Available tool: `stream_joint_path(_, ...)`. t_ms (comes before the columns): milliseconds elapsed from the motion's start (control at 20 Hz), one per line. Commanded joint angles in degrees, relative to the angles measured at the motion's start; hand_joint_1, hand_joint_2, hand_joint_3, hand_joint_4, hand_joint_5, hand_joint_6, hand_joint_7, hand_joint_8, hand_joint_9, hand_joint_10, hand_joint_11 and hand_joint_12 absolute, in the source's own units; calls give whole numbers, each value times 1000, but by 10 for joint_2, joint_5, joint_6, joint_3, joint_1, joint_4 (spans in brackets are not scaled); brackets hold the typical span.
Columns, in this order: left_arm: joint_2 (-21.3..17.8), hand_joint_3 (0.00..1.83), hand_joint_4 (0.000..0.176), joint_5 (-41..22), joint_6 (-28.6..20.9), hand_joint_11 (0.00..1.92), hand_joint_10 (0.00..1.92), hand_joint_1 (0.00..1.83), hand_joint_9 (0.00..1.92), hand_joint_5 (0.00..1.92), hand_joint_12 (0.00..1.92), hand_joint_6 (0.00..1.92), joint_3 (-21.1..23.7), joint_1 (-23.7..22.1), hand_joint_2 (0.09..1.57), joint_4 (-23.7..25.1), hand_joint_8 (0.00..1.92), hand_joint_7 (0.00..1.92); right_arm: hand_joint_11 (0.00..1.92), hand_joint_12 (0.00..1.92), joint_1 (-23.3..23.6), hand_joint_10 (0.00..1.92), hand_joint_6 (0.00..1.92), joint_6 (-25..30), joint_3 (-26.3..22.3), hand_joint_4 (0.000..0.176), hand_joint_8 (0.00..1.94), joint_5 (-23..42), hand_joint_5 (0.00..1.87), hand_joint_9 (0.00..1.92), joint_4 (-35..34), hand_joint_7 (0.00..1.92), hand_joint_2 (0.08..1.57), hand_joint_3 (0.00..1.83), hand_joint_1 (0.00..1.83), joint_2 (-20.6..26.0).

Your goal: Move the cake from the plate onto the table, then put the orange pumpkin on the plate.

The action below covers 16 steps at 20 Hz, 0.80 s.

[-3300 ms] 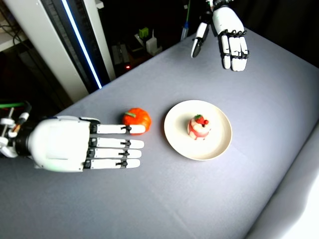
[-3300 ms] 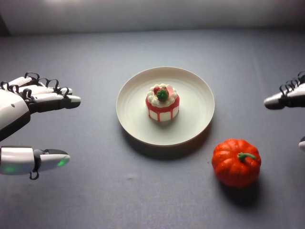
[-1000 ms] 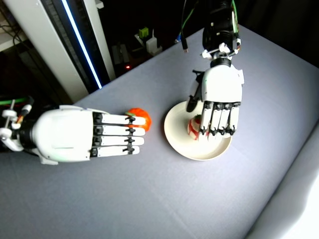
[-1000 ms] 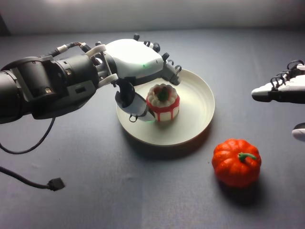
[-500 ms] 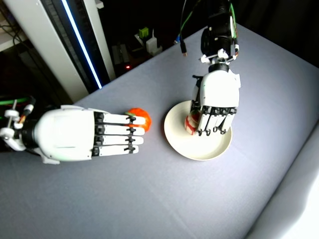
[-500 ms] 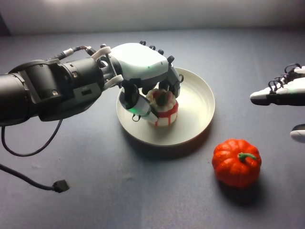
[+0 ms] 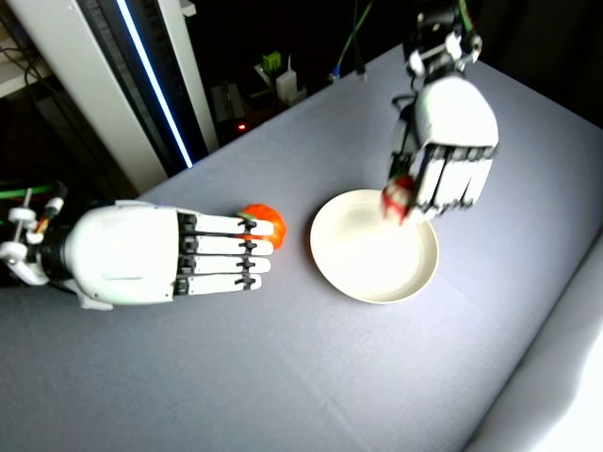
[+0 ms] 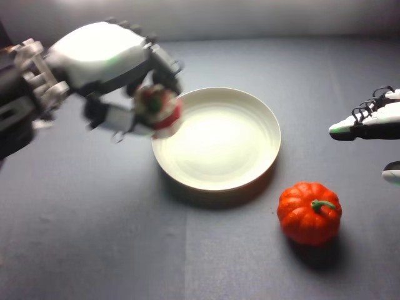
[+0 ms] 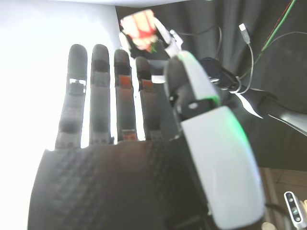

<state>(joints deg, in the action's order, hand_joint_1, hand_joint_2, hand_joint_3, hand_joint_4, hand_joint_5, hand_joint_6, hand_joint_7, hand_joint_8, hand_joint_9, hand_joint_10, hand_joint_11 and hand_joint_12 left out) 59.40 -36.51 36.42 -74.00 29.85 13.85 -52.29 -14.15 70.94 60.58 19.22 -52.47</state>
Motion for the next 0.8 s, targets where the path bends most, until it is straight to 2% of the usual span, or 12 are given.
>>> stream_joint_path(0, -18, 0, 0, -76, 15, 882, 1022, 1276, 984, 1078, 1316, 580, 9, 10, 1092, -26, 1163, 1023, 196, 831, 7, 6, 3, 5, -1, 0, 3, 64, 416, 491, -24, 475, 1382, 0, 796, 3)
stream_joint_path(100, -59, 0, 0, -87, 56, 797, 565, 1256, 1054, 1111, 1198, 624, 46, 61, 1068, -70, 960, 1084, 219, 824, 7, 7, 2, 5, -3, 0, 2, 64, 419, 500, -24, 479, 1380, 0, 768, 4)
stream_joint_path(200, -82, 0, 0, -96, 74, 955, 618, 1294, 1187, 1305, 1272, 135, 68, 115, 1044, -113, 1011, 1110, 225, 823, 7, 8, 4, 7, -5, 0, 6, 64, 428, 506, -24, 491, 1375, 0, 781, 5)
stream_joint_path(300, -85, 0, 0, -98, 88, 927, 628, 1289, 1139, 1323, 1256, 100, 77, 144, 1055, -138, 1070, 1070, 219, 772, 7, 2, 0, 8, -6, 0, 1, 64, 414, 488, -24, 474, 1384, 0, 766, 5)
stream_joint_path(350, -85, 4, 0, -95, 93, 948, 561, 1292, 1142, 1333, 1123, 97, 79, 157, 1043, -147, 1025, 1091, 219, 761, 7, 2, 2, 9, -6, 0, 3, 63, 415, 486, -24, 477, 1389, 1, 763, 5)
stream_joint_path(400, -83, 0, 0, -90, 94, 946, 572, 1291, 1165, 1317, 1172, 90, 79, 167, 1052, -154, 1045, 1087, 223, 751, 6, 3, 5, 10, -6, 0, 5, 63, 428, 491, -24, 488, 1388, 1, 749, 5)
stream_joint_path(450, -80, 0, 0, -84, 95, 895, 719, 1289, 1098, 1257, 1262, 179, 79, 176, 1062, -159, 1060, 1080, 222, 750, 5, 1, 3, 10, -7, 0, 4, 63, 428, 487, -24, 489, 1390, 1, 761, 5)
stream_joint_path(500, -78, 26, 0, -81, 96, 725, 722, 1266, 935, 986, 1266, 681, 79, 183, 1104, -164, 1176, 1009, 222, 754, 5, 1, 3, 10, -7, 0, 5, 63, 432, 488, -24, 497, 1393, 0, 789, 5)
stream_joint_path(550, -76, 3, 0, -80, 98, 614, 589, 1135, 812, 776, 1124, 247, 79, 186, 1025, -168, 554, 842, 255, 713, 5, 3, 1, 10, -7, 0, 2, 63, 442, 507, -24, 517, 1388, 0, 780, 5)
stream_joint_path(600, -75, 0, 0, -79, 99, 556, 362, 1058, 783, 709, 975, 76, 79, 188, 996, -171, 204, 816, 266, 702, 5, 3, 1, 10, -7, 0, 1, 63, 444, 512, -24, 520, 1384, 0, 800, 5)
stream_joint_path(700, -78, 0, 10, -82, 99, 397, 53, 913, 630, 509, 745, 2, 81, 188, 970, -171, 9, 604, 296, 604, 5, 0, 2, 11, -7, 0, 0, 63, 450, 504, -22, 516, 1365, 0, 778, 5)
stream_joint_path(750, -83, 0, 42, -91, 99, 324, 11, 901, 562, 428, 702, 0, 85, 191, 943, -173, 1, 524, 250, 578, 5, 1, 0, 11, -7, 0, 1, 63, 394, 460, -20, 466, 1354, 0, 699, 5)
